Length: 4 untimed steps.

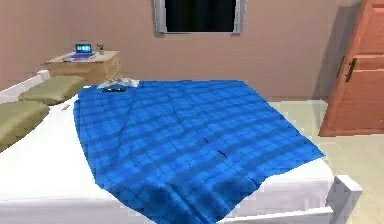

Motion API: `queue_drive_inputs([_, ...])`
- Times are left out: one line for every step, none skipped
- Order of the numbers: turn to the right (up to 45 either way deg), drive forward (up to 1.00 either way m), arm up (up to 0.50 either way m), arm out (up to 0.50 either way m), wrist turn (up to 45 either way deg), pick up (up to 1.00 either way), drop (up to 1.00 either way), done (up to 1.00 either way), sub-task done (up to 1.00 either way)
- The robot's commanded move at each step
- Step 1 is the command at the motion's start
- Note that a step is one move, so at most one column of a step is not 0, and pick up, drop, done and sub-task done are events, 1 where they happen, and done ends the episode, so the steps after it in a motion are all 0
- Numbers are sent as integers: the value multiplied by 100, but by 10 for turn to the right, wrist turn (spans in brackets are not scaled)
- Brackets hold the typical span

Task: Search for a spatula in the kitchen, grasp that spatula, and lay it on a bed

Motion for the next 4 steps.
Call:
queue_drive_inputs([0,45,0,0,0,0,0,0,0])
queue_drive_inputs([-210,0,0,0,0,0,0,0,0])
queue_drive_inputs([210,0,0,0,0,0,0,0,0])
queue_drive_inputs([30,0,0,0,0,0,0,0,0])
